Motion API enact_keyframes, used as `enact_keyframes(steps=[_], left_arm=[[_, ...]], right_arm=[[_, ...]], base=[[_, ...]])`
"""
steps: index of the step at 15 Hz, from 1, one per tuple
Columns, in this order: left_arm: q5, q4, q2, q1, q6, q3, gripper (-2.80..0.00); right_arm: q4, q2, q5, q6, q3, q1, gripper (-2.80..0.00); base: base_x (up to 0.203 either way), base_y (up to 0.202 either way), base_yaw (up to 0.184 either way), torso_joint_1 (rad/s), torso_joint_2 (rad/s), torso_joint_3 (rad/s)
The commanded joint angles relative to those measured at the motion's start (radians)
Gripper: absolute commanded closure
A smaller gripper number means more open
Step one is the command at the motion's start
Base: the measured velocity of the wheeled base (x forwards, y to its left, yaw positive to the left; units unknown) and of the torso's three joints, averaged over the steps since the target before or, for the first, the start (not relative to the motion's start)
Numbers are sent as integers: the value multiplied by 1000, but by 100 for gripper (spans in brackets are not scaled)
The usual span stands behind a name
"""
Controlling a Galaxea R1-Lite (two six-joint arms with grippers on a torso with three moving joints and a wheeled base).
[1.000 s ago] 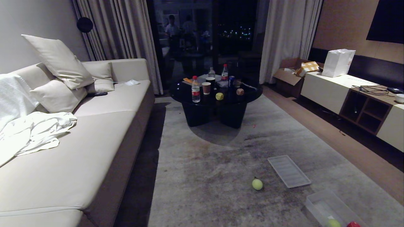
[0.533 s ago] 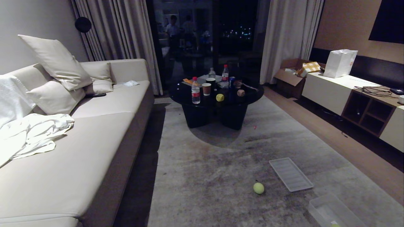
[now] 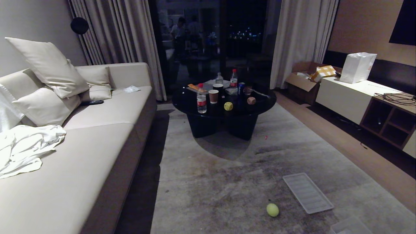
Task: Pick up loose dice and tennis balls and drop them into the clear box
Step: Find toys out of the box
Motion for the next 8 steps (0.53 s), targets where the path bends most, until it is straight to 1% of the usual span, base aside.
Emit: enact_keyframes(steps=[1, 2, 8], left_arm=[[2, 2, 2, 0, 0, 2, 0], [6, 2, 0, 0, -5, 2, 0], [11, 2, 2, 0, -11, 2, 0]], right_arm=[[0, 1, 0, 0, 0, 0, 0], [0, 1, 0, 0, 0, 0, 0], [0, 1, 0, 0, 0, 0, 0]], base=[[174, 0, 3, 2, -1, 2], [121, 0, 5, -2, 2, 2], [0, 0, 0, 0, 0, 0]])
